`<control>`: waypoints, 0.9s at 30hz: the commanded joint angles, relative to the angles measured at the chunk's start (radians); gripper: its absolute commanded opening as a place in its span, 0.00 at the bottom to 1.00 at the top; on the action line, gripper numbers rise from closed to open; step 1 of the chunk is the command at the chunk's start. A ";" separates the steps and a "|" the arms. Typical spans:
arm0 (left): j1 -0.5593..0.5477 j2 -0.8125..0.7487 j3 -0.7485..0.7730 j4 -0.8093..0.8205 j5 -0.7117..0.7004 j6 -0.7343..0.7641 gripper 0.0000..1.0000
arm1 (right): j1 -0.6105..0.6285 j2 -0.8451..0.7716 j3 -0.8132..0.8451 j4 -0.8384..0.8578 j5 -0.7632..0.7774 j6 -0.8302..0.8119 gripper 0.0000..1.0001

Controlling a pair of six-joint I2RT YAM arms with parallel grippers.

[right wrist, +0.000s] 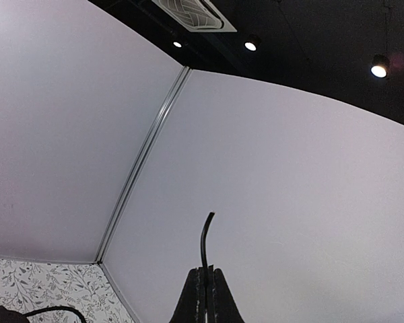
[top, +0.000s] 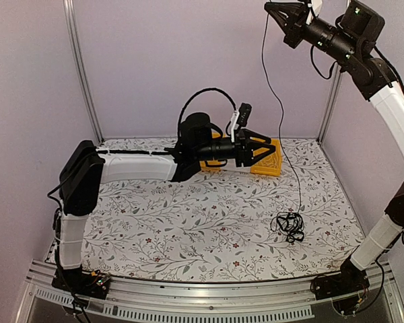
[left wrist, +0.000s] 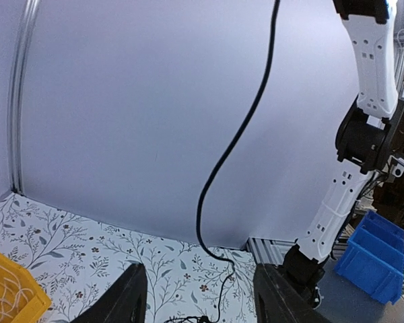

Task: Untangle the cables

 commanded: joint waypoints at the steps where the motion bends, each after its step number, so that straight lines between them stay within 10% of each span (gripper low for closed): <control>1: -0.010 0.056 0.062 0.088 0.031 -0.083 0.57 | 0.002 0.018 0.008 0.015 -0.009 0.017 0.00; 9: -0.017 0.110 0.130 0.105 0.034 -0.099 0.50 | 0.002 0.056 0.015 0.016 -0.039 0.038 0.00; 19: 0.009 0.098 0.118 0.083 0.040 -0.151 0.00 | 0.003 0.113 0.050 0.019 -0.019 0.072 0.00; 23: 0.046 -0.021 -0.036 0.075 0.006 -0.145 0.00 | -0.030 0.099 -0.024 0.028 0.016 0.065 0.01; 27: 0.097 -0.208 -0.176 -0.029 -0.083 -0.099 0.00 | -0.094 0.054 -0.188 -0.016 0.015 0.098 0.59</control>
